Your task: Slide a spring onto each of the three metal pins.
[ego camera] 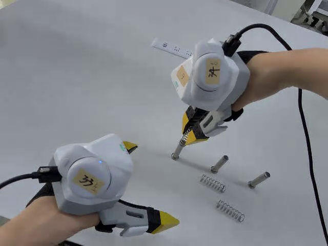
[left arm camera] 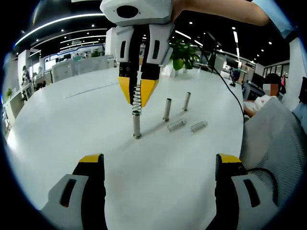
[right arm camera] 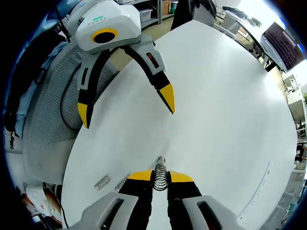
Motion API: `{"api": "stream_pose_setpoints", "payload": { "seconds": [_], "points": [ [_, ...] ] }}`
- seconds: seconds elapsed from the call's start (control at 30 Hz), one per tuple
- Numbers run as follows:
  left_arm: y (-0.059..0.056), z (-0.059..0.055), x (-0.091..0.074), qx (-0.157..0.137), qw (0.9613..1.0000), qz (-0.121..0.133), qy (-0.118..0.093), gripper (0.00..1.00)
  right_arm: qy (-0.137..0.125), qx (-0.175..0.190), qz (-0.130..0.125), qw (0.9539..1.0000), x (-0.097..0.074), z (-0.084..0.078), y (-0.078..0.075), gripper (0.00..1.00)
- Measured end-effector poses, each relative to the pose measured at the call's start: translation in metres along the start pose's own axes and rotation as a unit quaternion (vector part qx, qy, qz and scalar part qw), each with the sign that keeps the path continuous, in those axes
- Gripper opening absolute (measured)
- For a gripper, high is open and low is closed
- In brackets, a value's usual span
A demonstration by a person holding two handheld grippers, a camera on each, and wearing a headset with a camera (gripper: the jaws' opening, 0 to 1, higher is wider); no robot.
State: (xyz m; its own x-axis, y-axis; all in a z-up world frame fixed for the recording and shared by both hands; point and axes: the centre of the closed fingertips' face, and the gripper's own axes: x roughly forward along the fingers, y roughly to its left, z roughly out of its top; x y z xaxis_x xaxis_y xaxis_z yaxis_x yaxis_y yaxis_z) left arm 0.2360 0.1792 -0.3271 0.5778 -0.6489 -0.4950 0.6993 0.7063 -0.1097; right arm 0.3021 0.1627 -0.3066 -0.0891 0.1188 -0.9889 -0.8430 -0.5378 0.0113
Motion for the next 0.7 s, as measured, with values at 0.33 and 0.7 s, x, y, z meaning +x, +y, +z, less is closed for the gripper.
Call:
{"api": "stream_pose_setpoints", "payload": {
  "seconds": [0.33, 0.7],
  "points": [
    [0.001, -0.003, 0.0, -0.004, 1.0, 0.001, 0.003, 0.94, 0.011, -0.004, 0.009, 0.9999, 0.017, -0.003, -0.002, 0.08],
    [0.002, -0.007, -0.001, -0.01, 0.9999, 0.002, 0.007, 0.93, 0.015, -0.008, 0.016, 0.9997, 0.034, -0.001, -0.002, 0.08]
  ]
}}
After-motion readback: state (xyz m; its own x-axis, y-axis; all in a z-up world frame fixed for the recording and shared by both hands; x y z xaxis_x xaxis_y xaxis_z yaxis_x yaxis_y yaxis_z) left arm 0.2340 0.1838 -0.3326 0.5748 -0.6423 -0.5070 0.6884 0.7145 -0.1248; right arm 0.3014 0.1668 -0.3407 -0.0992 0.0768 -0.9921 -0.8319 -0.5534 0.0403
